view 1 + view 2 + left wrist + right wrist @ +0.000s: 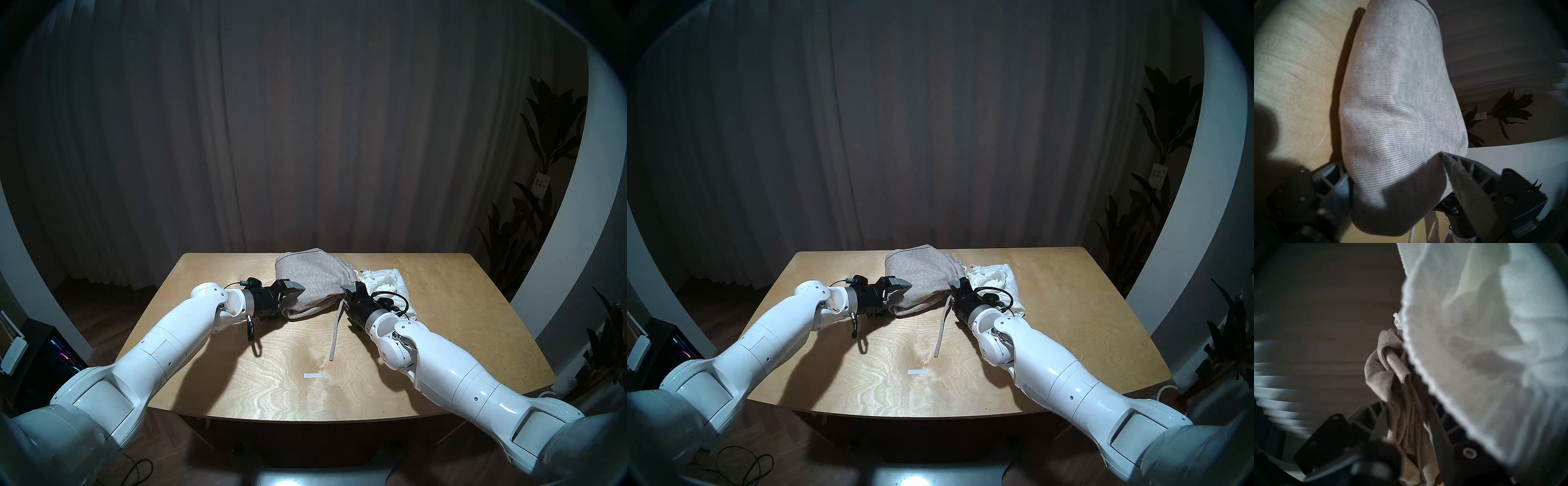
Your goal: Fold pants twice and stack them
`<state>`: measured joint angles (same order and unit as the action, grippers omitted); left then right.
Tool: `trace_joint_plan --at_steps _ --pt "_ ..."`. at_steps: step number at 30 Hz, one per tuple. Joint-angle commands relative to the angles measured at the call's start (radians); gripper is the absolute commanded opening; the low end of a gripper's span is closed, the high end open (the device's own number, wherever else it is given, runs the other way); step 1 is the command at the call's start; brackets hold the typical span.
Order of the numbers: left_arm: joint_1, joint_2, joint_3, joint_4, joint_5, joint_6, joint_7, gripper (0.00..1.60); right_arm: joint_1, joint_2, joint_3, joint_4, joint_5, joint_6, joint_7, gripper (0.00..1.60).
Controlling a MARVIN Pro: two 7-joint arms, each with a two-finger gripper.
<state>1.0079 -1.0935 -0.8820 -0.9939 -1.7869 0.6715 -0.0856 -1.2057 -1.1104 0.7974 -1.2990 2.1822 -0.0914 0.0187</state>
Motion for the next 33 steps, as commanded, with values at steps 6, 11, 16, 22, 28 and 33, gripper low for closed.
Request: trace_joint_plan --at_steps 6,11,16,22,28,33 --pt "0.025 0.016 -0.006 -0.041 -0.007 -0.013 -0.004 0.00 -0.016 -0.006 -0.003 -0.032 0.001 -0.029 0.010 0.00" --pt "0.040 0.029 -0.013 -0.072 -0.021 -0.024 0.004 0.00 -0.030 -0.002 0.005 -0.051 0.004 -0.045 0.045 0.00" --pt "0.051 0.042 -0.019 -0.097 -0.021 -0.044 0.005 0.00 -0.040 0.005 0.019 -0.080 0.012 -0.062 0.069 0.00" --pt "0.053 0.047 -0.029 -0.112 -0.020 -0.072 0.004 0.00 -0.049 0.003 0.039 -0.098 0.009 -0.096 0.105 0.00" --pt "0.046 0.036 -0.038 -0.132 -0.017 -0.120 0.020 0.00 -0.027 -0.012 0.059 -0.089 0.004 -0.108 0.144 0.00" --pt "0.046 0.037 -0.054 -0.160 -0.011 -0.165 0.023 0.00 -0.020 -0.013 0.060 -0.079 -0.015 -0.112 0.168 0.00"
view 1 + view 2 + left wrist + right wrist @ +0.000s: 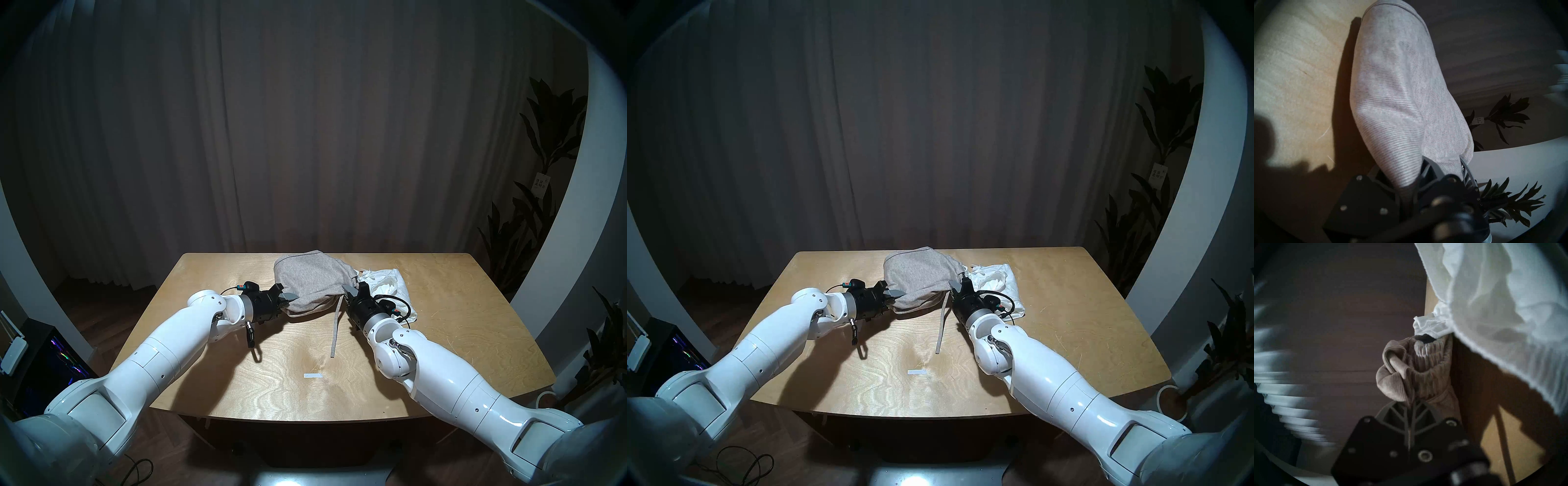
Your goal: Fold pants twice and stack them
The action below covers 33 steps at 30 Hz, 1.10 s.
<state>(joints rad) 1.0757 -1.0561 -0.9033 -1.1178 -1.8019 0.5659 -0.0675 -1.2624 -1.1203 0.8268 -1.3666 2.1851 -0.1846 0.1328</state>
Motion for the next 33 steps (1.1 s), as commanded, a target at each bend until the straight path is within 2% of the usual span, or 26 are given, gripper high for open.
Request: trace_joint_plan --at_steps 1,6,20,33 --pt "-0.023 0.002 -0.037 -0.042 0.002 -0.059 0.001 0.00 0.035 -0.005 0.033 -0.011 -0.016 -0.020 0.056 0.00" --pt "-0.021 0.016 -0.049 -0.089 0.014 -0.083 0.010 0.00 0.041 -0.009 0.042 -0.012 -0.029 -0.032 0.079 0.00" --pt "-0.019 0.019 -0.075 -0.139 0.013 -0.118 0.037 0.00 0.099 -0.036 0.076 0.016 -0.053 -0.054 0.117 0.00" --pt "-0.097 -0.022 -0.080 -0.121 0.036 -0.144 0.067 0.00 0.150 -0.054 0.109 0.046 -0.060 -0.049 0.129 0.00"
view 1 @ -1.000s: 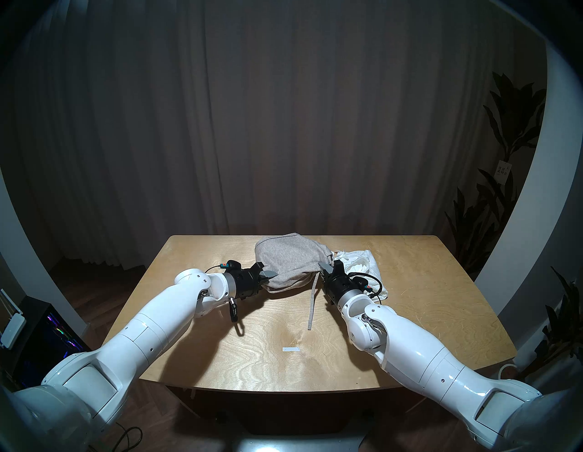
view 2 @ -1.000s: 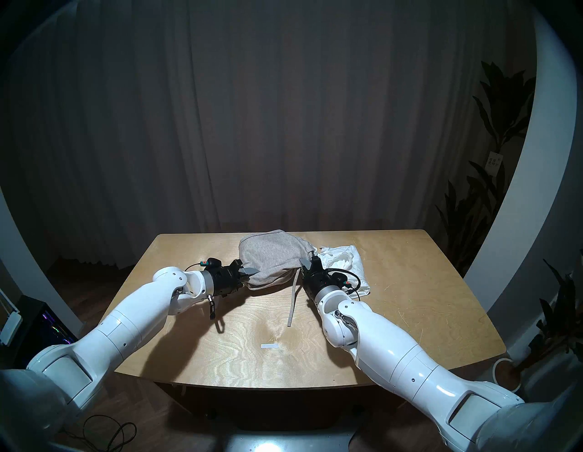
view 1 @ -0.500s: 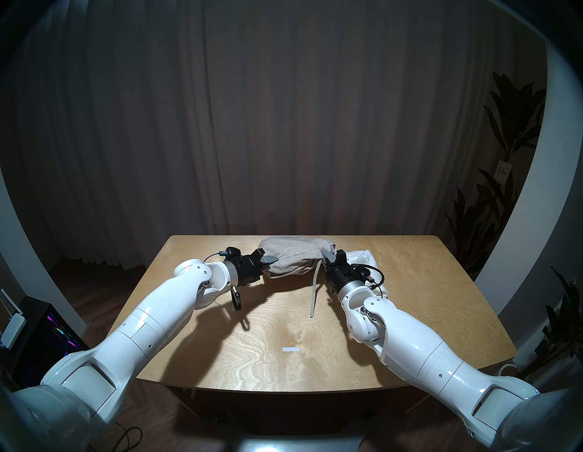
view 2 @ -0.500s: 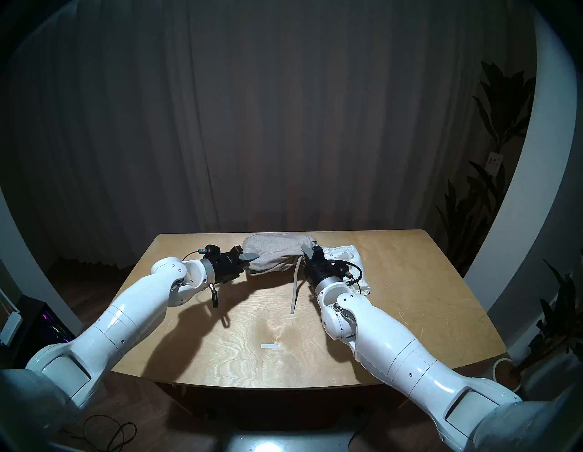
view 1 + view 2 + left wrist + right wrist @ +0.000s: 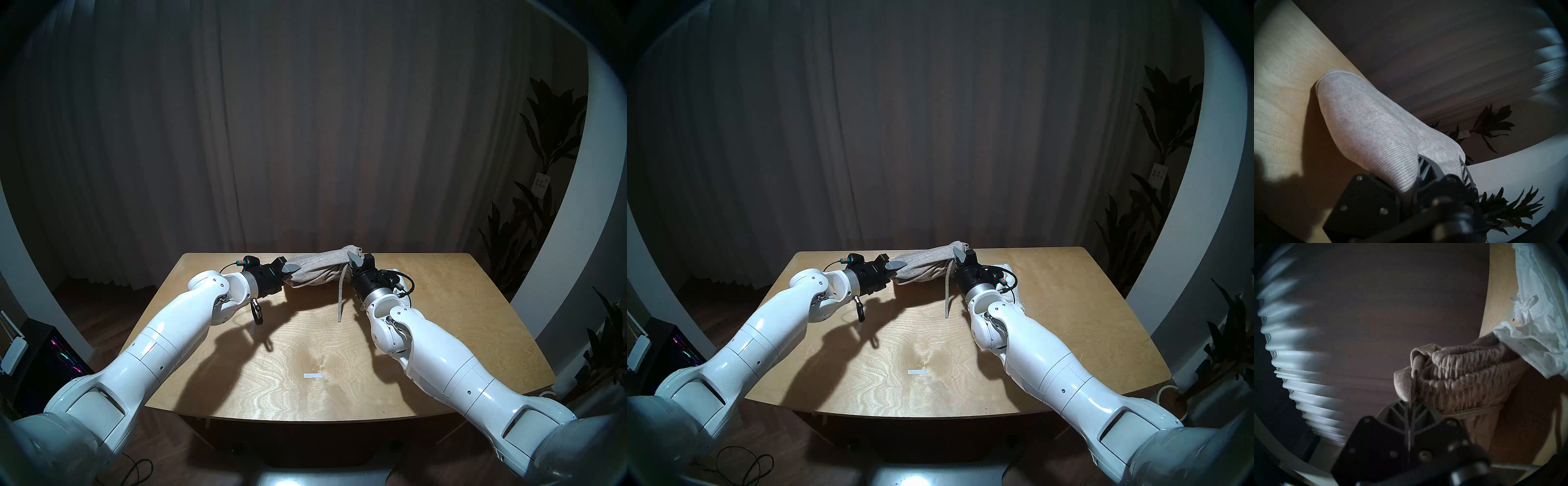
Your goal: Fold pants twice and stack them
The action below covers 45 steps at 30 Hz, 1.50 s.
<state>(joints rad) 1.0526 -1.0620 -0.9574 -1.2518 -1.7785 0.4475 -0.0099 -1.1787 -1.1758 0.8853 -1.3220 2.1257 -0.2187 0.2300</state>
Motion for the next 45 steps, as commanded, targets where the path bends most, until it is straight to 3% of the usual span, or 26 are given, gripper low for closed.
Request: trace_joint_plan --at_steps 1,24,45 --pt "-0.080 -0.020 -0.027 0.016 0.012 -0.028 0.011 0.00 0.069 0.000 0.051 0.005 -0.002 -0.016 0.034 0.00" --pt "-0.206 -0.087 -0.033 0.093 0.073 -0.036 0.025 0.00 0.221 -0.046 0.098 0.118 -0.019 -0.003 0.030 0.00" --pt "-0.335 -0.209 0.010 0.255 0.136 -0.027 -0.014 0.00 0.312 -0.038 0.152 0.268 -0.021 0.034 0.061 0.00"
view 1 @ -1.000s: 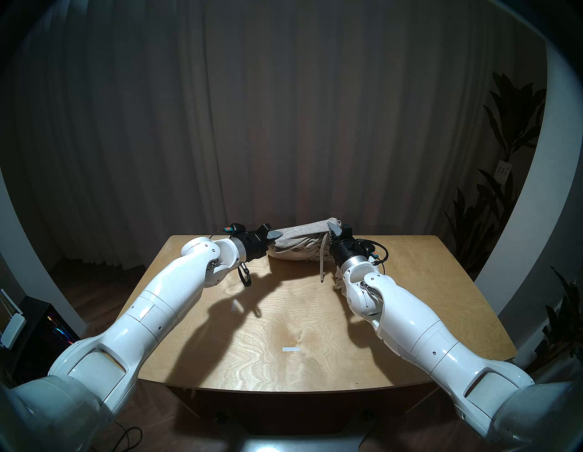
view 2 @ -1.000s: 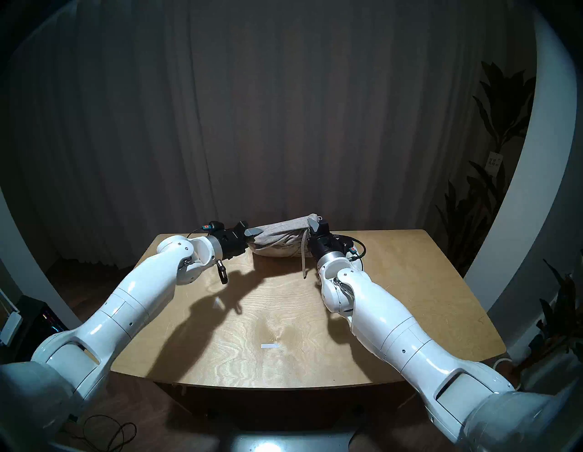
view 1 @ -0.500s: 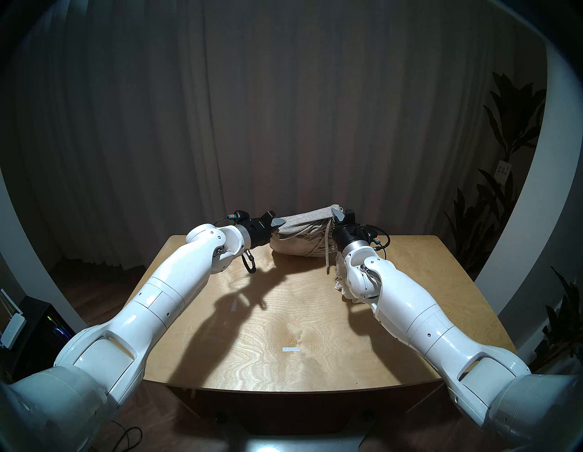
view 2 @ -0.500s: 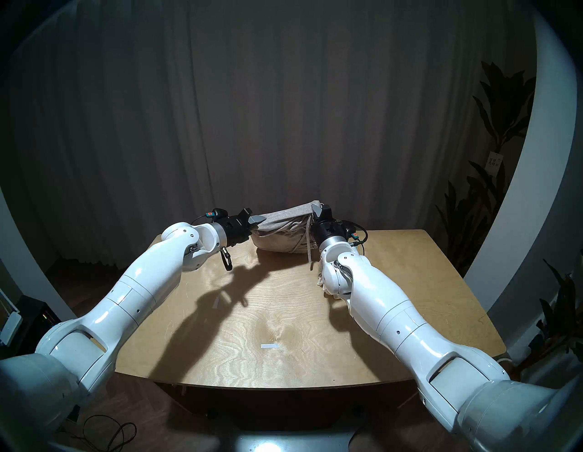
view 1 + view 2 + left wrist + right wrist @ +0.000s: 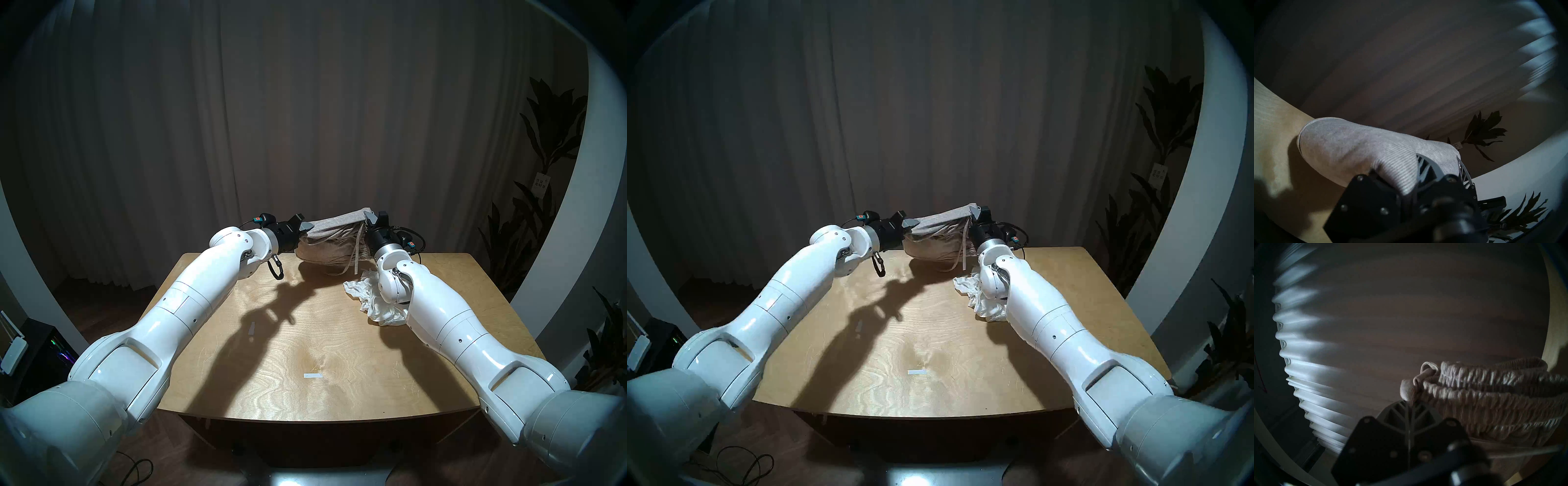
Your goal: Fold pants twice and stack them
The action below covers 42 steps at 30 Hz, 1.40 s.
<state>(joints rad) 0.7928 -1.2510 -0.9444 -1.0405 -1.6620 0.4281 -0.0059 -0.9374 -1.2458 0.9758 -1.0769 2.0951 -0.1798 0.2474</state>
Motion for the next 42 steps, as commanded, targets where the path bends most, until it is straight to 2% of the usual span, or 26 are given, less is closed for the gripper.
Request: trace_joint_plan --at_steps 1,22,32,42 --pt "-0.079 -0.026 0.001 0.055 0.024 -0.008 -0.023 0.00 0.070 0.036 0.064 0.030 0.010 -0.004 0.049 0.00" --pt "-0.147 -0.143 0.050 0.219 0.077 -0.011 -0.129 0.00 0.062 0.099 0.108 0.126 0.028 0.044 0.123 0.00" --pt "-0.126 -0.167 0.078 0.288 0.101 -0.004 -0.195 0.00 -0.013 0.135 0.115 0.113 0.036 0.063 0.172 0.00" --pt "-0.084 -0.182 0.112 0.285 0.118 0.002 -0.239 0.00 -0.086 0.187 0.133 0.085 0.047 0.073 0.191 0.00"
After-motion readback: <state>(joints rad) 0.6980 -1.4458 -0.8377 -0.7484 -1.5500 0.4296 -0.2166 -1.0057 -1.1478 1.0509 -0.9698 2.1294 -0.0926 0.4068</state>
